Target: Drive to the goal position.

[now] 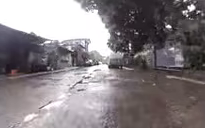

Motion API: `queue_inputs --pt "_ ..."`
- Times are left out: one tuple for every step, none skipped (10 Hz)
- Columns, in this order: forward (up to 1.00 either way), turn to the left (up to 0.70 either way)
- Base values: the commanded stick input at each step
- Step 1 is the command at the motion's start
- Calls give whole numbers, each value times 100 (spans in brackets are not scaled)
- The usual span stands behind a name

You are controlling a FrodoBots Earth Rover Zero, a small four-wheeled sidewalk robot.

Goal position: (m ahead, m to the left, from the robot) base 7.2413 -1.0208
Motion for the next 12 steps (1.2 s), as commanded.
queue_inputs --pt "100 0" --pt "100 0" --pt "100 0" --pt "100 0" --pt "100 0" --pt "100 0" --pt "100 0" --pt "100 0" --pt "100 0" --pt "100 0" --pt "100 0" --pt "100 0"
